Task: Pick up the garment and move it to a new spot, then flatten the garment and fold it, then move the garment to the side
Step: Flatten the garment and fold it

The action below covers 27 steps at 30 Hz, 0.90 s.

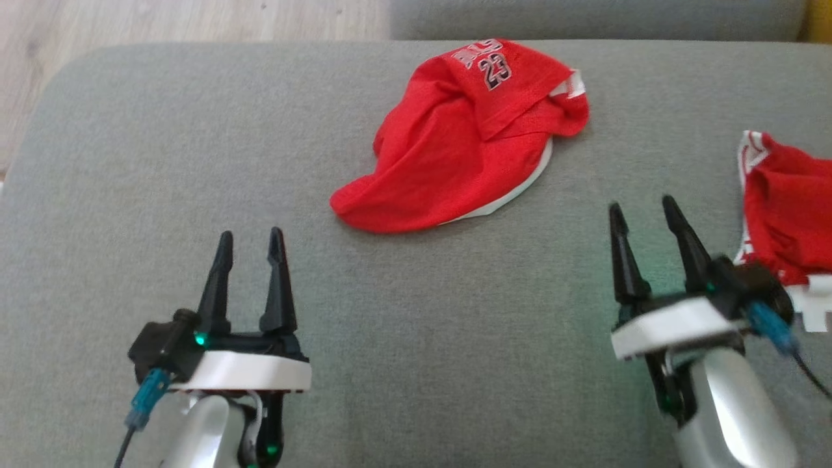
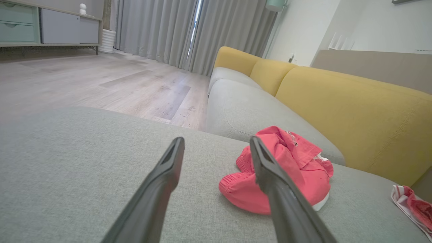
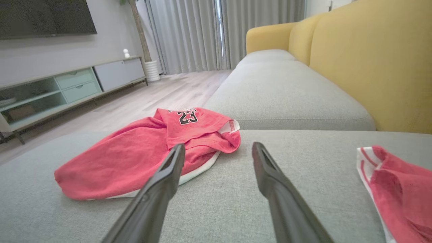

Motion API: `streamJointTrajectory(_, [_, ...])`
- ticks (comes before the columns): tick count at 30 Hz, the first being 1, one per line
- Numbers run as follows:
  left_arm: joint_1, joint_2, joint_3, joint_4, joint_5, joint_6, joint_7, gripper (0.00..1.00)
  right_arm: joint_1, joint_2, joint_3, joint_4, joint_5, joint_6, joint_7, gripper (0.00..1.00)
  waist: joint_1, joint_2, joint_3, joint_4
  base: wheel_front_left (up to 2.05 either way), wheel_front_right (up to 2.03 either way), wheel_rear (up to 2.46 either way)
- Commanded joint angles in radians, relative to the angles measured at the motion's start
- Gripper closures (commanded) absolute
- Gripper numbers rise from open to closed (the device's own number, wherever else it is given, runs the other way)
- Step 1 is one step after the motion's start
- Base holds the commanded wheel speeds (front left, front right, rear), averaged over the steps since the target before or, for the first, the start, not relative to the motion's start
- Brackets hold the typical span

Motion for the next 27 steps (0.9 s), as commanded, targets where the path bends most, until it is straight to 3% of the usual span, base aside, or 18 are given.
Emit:
streamJointTrajectory(1, [-0.043, -0.007, 0.038, -0.02, 0.016, -0.015, -0.009, 0.0, -0.083, -0.004, 0.031, 0.008, -0.022, -0.001, 0.034, 0.0, 0.0, -0.0001, 0.023, 0.021, 0.0, 0.0, 0.0])
streamJointTrajectory(8, [-0.073, -0.028, 0.037, -0.001, 0.034, -0.043, -0.009, 0.0, -0.227, -0.004, 0.013, 0.173, -0.052, -0.001, 0.155, 0.0, 0.0, -0.0001, 0.066, 0.069, 0.0, 0.0, 0.0])
streamJointTrajectory(14, [-0.096, -0.035, 0.024, 0.014, 0.037, -0.056, -0.009, 0.0, -0.385, -0.004, -0.068, 0.375, -0.054, -0.001, 0.258, 0.0, 0.0, -0.0001, 0.097, 0.122, 0.0, 0.0, 0.0])
streamJointTrajectory(27, [-0.115, -0.037, 0.001, 0.009, -0.008, -0.037, -0.009, 0.0, -0.593, -0.004, -0.156, 0.726, -0.161, -0.001, 0.307, 0.0, 0.0, -0.0001, 0.128, 0.187, 0.0, 0.0, 0.0])
